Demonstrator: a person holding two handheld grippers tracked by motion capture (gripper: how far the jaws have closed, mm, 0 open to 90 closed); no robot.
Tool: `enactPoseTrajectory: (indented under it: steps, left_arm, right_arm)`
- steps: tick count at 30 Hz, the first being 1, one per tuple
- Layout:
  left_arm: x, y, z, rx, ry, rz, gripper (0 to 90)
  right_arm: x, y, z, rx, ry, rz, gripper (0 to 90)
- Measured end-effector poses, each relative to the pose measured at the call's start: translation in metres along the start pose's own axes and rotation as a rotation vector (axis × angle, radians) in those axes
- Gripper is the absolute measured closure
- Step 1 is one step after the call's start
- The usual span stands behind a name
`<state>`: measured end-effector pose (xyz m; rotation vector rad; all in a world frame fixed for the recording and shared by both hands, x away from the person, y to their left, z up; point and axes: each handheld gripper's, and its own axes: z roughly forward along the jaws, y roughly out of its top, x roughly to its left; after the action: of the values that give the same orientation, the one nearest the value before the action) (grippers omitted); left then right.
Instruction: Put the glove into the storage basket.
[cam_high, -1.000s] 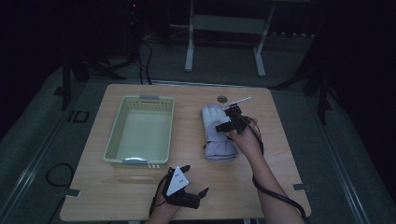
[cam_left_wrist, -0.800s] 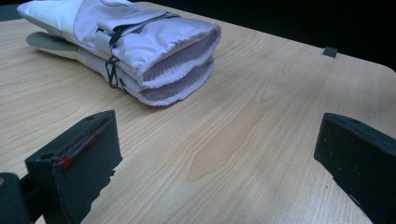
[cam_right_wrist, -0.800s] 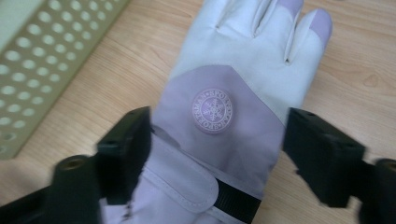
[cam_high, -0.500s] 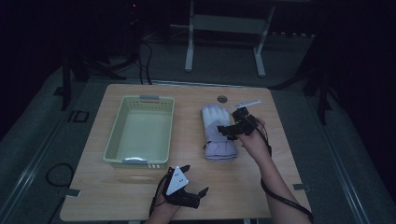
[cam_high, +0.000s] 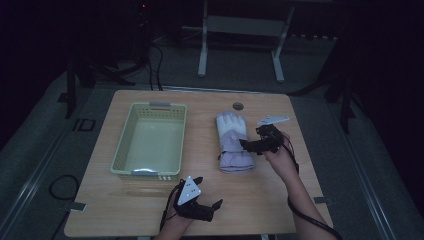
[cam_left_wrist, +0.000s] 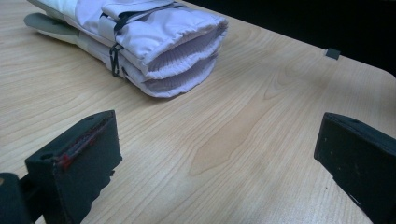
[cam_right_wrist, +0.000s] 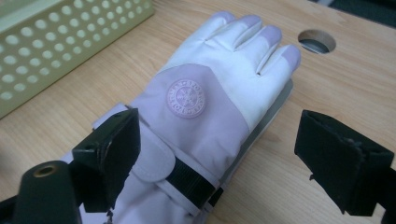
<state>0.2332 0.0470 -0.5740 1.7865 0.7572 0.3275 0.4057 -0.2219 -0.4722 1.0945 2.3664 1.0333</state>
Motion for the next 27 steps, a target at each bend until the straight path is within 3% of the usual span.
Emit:
enactPoseTrajectory:
  steps: [3,5,7,9,11,13,16,21,24,25,27]
  left_arm:
    - [0.001,0.0,0.0,0.005,-0.01,-0.007,0.5]
    - [0.0,0.002,0.004,0.054,0.009,0.029,0.6]
    - [-0.002,0.003,0.007,0.072,-0.005,0.041,0.6]
    - [-0.005,0.005,0.007,0.061,-0.019,0.062,0.6]
    - [-0.006,0.007,0.008,0.059,-0.052,0.043,0.6]
    - [-0.005,0.012,0.011,0.07,-0.096,0.034,0.5]
    - [-0.005,0.02,0.015,0.077,-0.101,0.067,0.6]
    - [-0.004,0.031,0.02,0.089,-0.124,0.041,0.6]
    - [-0.007,0.036,0.021,0.117,-0.068,0.047,0.6]
    - [-0.007,0.037,0.022,0.125,-0.076,0.036,0.6]
    - [-0.006,0.041,0.023,0.125,-0.066,0.023,0.6]
  right_arm:
    - [-0.002,-0.005,-0.005,-0.029,0.018,-0.028,14.4]
    - [-0.005,-0.011,-0.012,-0.041,0.018,-0.054,14.9]
    - [-0.007,-0.016,-0.015,-0.006,0.026,-0.036,14.9]
    - [-0.011,-0.022,-0.019,-0.028,0.05,-0.036,14.8]
    - [-0.013,-0.029,-0.023,-0.033,0.036,-0.036,14.2]
    - [-0.017,-0.036,-0.026,-0.05,0.057,-0.018,13.9]
    - [-0.02,-0.044,-0.027,-0.021,0.05,-0.006,13.6]
    - [-0.026,-0.058,-0.035,-0.031,0.043,0.009,13.9]
    - [-0.028,-0.069,-0.04,-0.097,-0.008,-0.078,15.0]
    - [-0.028,-0.072,-0.042,-0.11,-0.028,-0.11,15.0]
    - [-0.03,-0.078,-0.044,-0.134,-0.022,-0.133,14.9]
